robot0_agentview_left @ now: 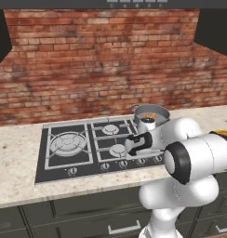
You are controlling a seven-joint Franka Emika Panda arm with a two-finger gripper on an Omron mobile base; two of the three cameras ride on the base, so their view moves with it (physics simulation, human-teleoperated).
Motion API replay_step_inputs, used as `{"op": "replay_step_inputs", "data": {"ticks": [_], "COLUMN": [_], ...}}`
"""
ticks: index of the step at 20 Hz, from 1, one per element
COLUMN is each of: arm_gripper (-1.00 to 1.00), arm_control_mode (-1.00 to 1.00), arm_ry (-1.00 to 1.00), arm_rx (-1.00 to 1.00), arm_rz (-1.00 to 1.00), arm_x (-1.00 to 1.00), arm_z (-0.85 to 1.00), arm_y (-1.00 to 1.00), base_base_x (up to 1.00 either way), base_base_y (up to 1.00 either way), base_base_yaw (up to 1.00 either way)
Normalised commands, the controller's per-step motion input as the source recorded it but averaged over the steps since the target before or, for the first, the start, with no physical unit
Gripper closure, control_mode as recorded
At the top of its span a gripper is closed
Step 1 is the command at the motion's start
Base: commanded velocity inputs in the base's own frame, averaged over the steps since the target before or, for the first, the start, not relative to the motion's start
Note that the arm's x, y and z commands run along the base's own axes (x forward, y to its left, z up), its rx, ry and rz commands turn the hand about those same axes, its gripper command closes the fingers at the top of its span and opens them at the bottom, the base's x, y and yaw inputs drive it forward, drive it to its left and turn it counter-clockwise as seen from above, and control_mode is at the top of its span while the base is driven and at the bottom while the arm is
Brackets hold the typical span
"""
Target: Retrieve the frozen meat and place it in the pot on a burner. Then turn the burner on.
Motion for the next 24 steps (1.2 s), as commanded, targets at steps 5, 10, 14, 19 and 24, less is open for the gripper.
{"op": "replay_step_inputs", "data": {"ticks": [5,10,14,19,24], "arm_gripper": [1.00,1.00,1.00,1.00,1.00], "arm_control_mode": [-1.00,-1.00,-1.00,-1.00,-1.00], "arm_ry": [-0.01,0.00,0.00,-0.04,-0.13], "arm_rx": [-0.19,0.00,0.00,-0.01,-0.10], "arm_rz": [0.00,0.00,0.00,0.01,0.12], "arm_x": [0.00,0.00,0.00,0.00,-0.12], "arm_z": [-0.31,0.00,0.00,-0.04,-0.26], "arm_y": [0.03,0.00,0.00,0.00,0.03], "base_base_x": [0.00,0.00,0.00,0.00,0.00], "base_base_y": [0.00,0.00,0.00,0.00,0.00], "base_base_yaw": [0.00,0.00,0.00,0.00,0.00]}}
